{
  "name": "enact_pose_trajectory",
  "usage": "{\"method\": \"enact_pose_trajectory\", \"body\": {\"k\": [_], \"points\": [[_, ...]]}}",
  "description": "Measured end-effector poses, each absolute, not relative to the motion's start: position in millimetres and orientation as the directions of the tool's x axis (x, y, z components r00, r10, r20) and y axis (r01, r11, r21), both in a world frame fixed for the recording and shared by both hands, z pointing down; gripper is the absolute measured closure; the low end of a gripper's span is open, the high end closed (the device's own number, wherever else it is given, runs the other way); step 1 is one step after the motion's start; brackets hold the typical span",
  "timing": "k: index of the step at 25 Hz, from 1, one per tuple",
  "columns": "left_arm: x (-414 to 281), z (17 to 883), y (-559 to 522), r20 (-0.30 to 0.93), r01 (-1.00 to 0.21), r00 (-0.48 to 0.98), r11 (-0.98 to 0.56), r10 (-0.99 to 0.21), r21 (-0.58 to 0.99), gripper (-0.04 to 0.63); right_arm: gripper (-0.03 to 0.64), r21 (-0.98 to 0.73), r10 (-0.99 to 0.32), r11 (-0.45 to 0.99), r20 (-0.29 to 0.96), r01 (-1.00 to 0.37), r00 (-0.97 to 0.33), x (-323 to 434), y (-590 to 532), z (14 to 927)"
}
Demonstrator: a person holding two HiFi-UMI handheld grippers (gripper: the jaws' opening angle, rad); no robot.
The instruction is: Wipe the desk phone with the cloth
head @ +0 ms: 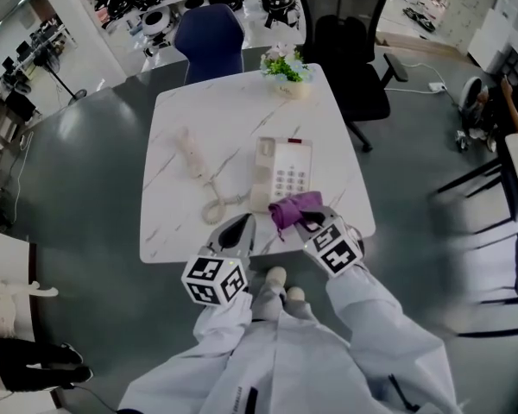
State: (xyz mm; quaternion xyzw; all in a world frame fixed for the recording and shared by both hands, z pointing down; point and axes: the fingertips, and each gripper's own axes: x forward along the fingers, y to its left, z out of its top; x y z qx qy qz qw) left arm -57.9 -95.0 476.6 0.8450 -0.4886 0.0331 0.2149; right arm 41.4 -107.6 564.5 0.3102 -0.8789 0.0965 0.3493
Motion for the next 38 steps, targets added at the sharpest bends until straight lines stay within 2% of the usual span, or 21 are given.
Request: {"method": "enact_pose_trajectory", "body": {"k": [12,27,38], "points": [[-85.1,476.6,-124.4,0.268,-0.837,0.526,-0.435,-0.807,0.332,0.597,0.584,-0.011,-0.686,0.630,0.461,-0.777,-0.563,56.8,-150.5,509.9],[-92.7,481.7,-182.9,0.283,-0.775,0.624,-0.529,-0.729,0.345,0.597,0.584,0.032,-0.808,0.497,0.383,-0.867,-0.448,46.6,-225.3,478.4],[-99.7,490.5,-218.0,0.288,-0.738,0.669,-0.565,-0.686,0.368,0.597,0.584,0.140,-0.831,0.481,0.389,-0.865,-0.399,26.7,-279.3,473.7]]}}
